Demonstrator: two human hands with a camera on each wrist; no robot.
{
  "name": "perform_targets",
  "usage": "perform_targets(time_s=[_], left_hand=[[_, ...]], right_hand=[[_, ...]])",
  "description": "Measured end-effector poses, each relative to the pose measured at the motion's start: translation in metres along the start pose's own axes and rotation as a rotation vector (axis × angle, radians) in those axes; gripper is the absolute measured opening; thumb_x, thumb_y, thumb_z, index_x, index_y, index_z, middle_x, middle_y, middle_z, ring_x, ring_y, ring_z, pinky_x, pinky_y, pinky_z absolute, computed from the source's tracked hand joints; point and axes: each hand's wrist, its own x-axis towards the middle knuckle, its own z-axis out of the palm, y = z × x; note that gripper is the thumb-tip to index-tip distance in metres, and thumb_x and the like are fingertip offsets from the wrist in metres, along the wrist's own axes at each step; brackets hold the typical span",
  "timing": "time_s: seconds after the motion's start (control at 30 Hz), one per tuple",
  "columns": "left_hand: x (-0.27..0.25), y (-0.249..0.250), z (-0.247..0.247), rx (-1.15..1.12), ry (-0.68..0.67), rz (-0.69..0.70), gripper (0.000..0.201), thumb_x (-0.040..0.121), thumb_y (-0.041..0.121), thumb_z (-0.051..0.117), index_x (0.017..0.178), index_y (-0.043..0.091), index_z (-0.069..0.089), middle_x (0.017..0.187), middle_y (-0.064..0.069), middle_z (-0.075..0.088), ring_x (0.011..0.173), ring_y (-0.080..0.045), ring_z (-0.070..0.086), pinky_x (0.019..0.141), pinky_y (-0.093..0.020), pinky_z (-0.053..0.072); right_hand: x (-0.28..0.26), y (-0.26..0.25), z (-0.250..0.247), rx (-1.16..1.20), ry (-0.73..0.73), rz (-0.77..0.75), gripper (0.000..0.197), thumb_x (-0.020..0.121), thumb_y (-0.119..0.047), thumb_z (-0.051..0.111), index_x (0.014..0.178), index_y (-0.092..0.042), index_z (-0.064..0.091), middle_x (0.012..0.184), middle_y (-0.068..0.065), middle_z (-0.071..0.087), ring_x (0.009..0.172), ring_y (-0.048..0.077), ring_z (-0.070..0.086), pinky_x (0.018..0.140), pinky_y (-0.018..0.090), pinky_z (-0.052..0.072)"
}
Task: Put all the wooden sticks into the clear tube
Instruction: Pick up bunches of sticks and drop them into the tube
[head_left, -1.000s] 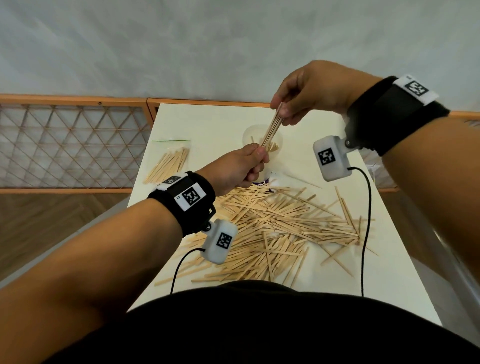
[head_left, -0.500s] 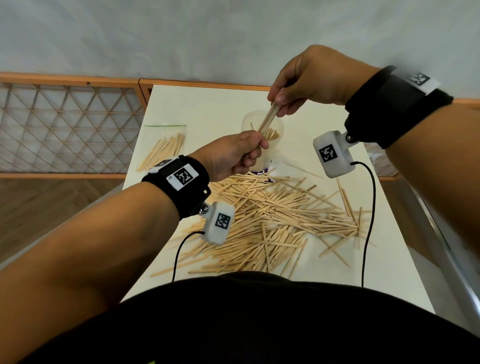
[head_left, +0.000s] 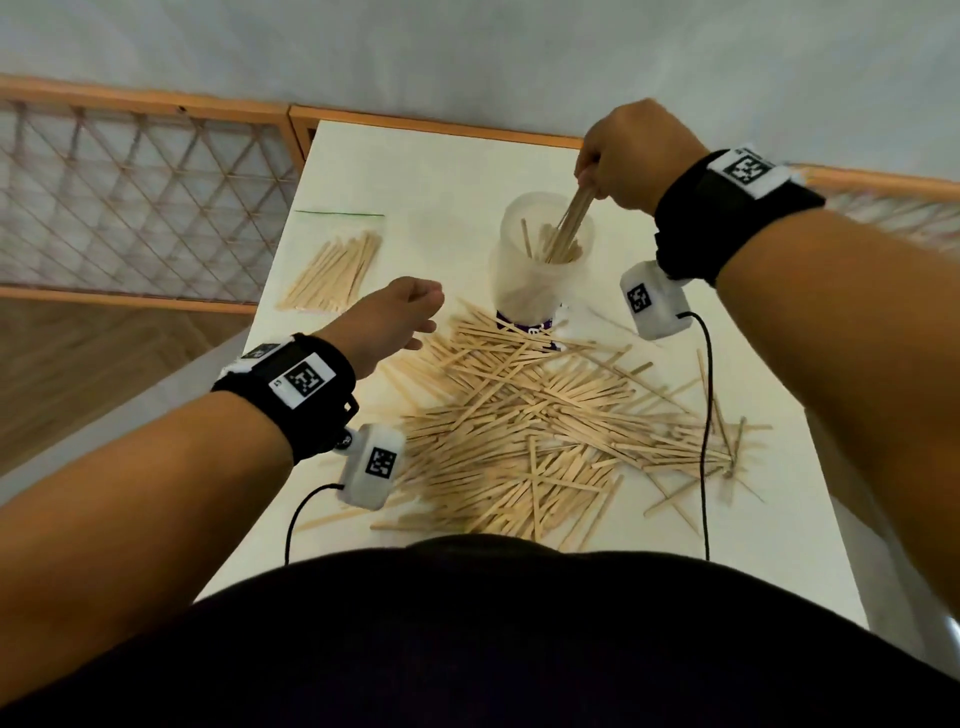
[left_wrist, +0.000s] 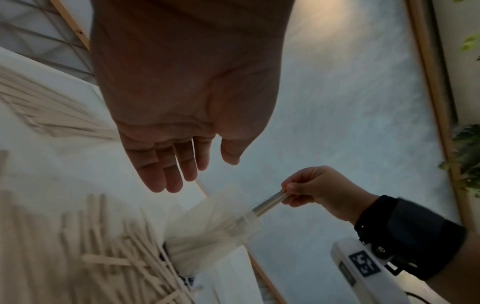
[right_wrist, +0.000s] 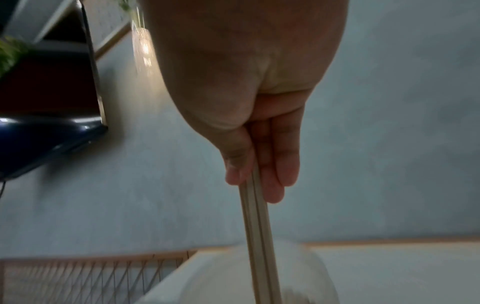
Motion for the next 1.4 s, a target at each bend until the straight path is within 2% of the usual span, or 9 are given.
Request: perform_targets(time_s=[0.3, 0.5, 0.6, 0.73, 0.83, 0.93, 1.1, 1.23, 1.4], left_hand=[[-0.024, -0.03, -0.014, 0.116, 0.036, -0.106, 0.037, 0.097, 0.04, 0.047, 0.127, 0.019, 0.054, 0.127, 0.006, 0.056, 0.109, -0.013, 0.058, 0.084, -0.029, 0.047], [-0.037, -0.033, -0.001, 0.358, 0.019, -0.095, 0.039, 0.095, 0.041, 0.052, 0.13, 0.023, 0.052, 0.127, 0.006, 0.054, 0.108, -0.017, 0.054, 0.094, -0.032, 0.044], [-0.043, -0.041, 0.008, 0.589, -0.09, -0.044, 0.057, 0.089, 0.043, 0.061, 0.14, 0.024, 0.042, 0.144, 0.002, 0.04, 0.125, -0.018, 0.046, 0.101, -0.031, 0.038], [-0.052, -0.066, 0.019, 0.995, -0.284, 0.024, 0.091, 0.079, 0.056, 0.066, 0.151, 0.027, 0.017, 0.158, -0.004, 0.011, 0.144, -0.025, 0.016, 0.115, -0.043, 0.023], [-0.056, -0.086, 0.026, 1.086, -0.329, 0.032, 0.111, 0.071, 0.061, 0.071, 0.152, 0.028, 0.003, 0.16, -0.003, -0.005, 0.147, -0.026, 0.0, 0.118, -0.045, 0.013], [-0.061, -0.102, 0.037, 1.169, -0.361, 0.03, 0.127, 0.062, 0.071, 0.071, 0.151, 0.03, -0.011, 0.159, -0.003, -0.017, 0.146, -0.029, -0.014, 0.118, -0.052, 0.004], [-0.068, -0.122, 0.058, 1.285, -0.411, 0.044, 0.139, 0.054, 0.077, 0.069, 0.142, 0.035, -0.03, 0.151, -0.001, -0.039, 0.137, -0.031, -0.035, 0.111, -0.064, -0.007], [-0.069, -0.135, 0.065, 1.307, -0.441, 0.083, 0.147, 0.045, 0.083, 0.067, 0.134, 0.038, -0.041, 0.145, -0.003, -0.048, 0.132, -0.035, -0.042, 0.104, -0.069, -0.011], [-0.07, -0.146, 0.075, 1.283, -0.381, 0.123, 0.147, 0.046, 0.088, 0.06, 0.137, 0.031, -0.04, 0.144, -0.005, -0.048, 0.132, -0.037, -0.042, 0.103, -0.07, -0.015]], right_hand=[[0.004, -0.003, 0.07, -0.141, -0.31, -0.053, 0.032, 0.097, -0.027, 0.048, 0.113, -0.007, 0.068, 0.117, 0.013, 0.065, 0.11, 0.033, 0.056, 0.092, 0.037, 0.043], [-0.022, 0.004, 0.061, 0.068, -0.059, -0.023, 0.035, 0.099, -0.031, 0.044, 0.108, -0.009, 0.068, 0.109, 0.013, 0.066, 0.103, 0.033, 0.057, 0.086, 0.038, 0.043], [-0.057, -0.002, 0.068, 0.144, 0.005, -0.088, 0.032, 0.097, -0.03, 0.047, 0.105, -0.009, 0.07, 0.105, 0.012, 0.067, 0.1, 0.032, 0.056, 0.084, 0.038, 0.042], [-0.115, -0.017, 0.11, 0.128, -0.156, -0.145, 0.03, 0.093, -0.039, 0.055, 0.107, -0.017, 0.07, 0.113, 0.007, 0.064, 0.107, 0.03, 0.054, 0.091, 0.043, 0.043], [-0.156, -0.027, 0.153, 0.031, -0.356, -0.213, 0.055, 0.086, -0.055, 0.058, 0.131, -0.024, 0.055, 0.139, 0.007, 0.048, 0.128, 0.03, 0.04, 0.105, 0.045, 0.034], [-0.192, -0.035, 0.192, -0.014, -0.489, -0.205, 0.098, 0.072, -0.072, 0.061, 0.15, -0.03, 0.02, 0.16, 0.007, 0.01, 0.146, 0.031, 0.008, 0.116, 0.055, 0.008], [-0.223, -0.036, 0.219, -0.08, -0.592, -0.343, 0.136, 0.053, -0.071, 0.075, 0.146, -0.041, -0.019, 0.155, 0.001, -0.03, 0.142, 0.031, -0.027, 0.11, 0.065, -0.013], [-0.233, -0.019, 0.231, -0.156, -0.542, -0.457, 0.139, 0.051, -0.07, 0.076, 0.146, -0.04, -0.022, 0.154, 0.003, -0.034, 0.14, 0.033, -0.032, 0.109, 0.068, -0.011], [-0.227, -0.027, 0.243, -0.054, -0.424, -0.356, 0.113, 0.067, -0.078, 0.055, 0.151, -0.035, -0.007, 0.16, 0.005, -0.014, 0.146, 0.034, -0.013, 0.111, 0.064, -0.008]])
